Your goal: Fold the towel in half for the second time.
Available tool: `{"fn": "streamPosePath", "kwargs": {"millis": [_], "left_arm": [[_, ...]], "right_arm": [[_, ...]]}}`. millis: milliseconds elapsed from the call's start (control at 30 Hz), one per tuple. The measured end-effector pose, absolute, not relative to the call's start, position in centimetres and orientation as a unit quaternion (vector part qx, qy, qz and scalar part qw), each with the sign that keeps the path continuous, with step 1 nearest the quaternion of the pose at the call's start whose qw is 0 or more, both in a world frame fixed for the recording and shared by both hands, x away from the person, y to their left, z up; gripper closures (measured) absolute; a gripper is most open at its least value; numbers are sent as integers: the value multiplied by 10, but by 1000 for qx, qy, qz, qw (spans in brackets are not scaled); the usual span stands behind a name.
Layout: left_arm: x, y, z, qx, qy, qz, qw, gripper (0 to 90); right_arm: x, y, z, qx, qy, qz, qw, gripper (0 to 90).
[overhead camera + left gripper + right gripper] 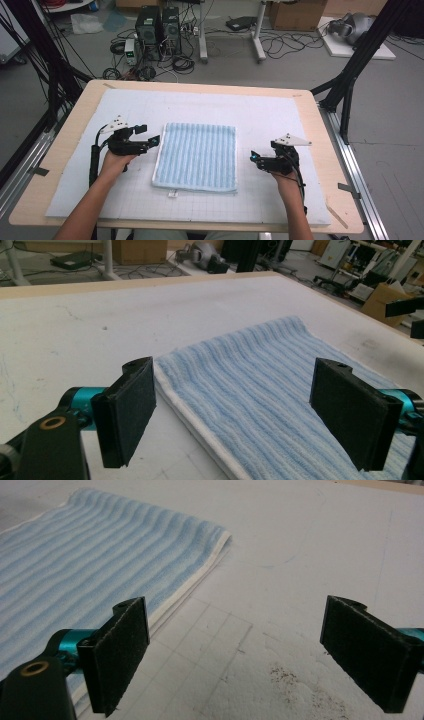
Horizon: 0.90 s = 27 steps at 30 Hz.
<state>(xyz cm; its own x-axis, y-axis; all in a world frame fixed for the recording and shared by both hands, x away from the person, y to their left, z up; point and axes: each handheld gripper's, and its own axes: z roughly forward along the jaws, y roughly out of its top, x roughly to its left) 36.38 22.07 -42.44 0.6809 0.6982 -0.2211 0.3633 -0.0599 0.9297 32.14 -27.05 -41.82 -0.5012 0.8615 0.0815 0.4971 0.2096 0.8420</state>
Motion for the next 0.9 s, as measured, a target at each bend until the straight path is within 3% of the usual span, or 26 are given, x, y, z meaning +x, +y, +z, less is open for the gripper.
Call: {"fn": "streamPosePath", "kwargs": {"millis": [700, 900], "left_arm": [[407, 212, -414, 723, 404, 135, 544, 218], [428, 203, -416, 740, 420, 153, 503, 218]], "right_arm": [[321, -269, -419, 444, 753, 446, 193, 113], [321, -269, -419, 444, 752, 447, 191, 113]]}}
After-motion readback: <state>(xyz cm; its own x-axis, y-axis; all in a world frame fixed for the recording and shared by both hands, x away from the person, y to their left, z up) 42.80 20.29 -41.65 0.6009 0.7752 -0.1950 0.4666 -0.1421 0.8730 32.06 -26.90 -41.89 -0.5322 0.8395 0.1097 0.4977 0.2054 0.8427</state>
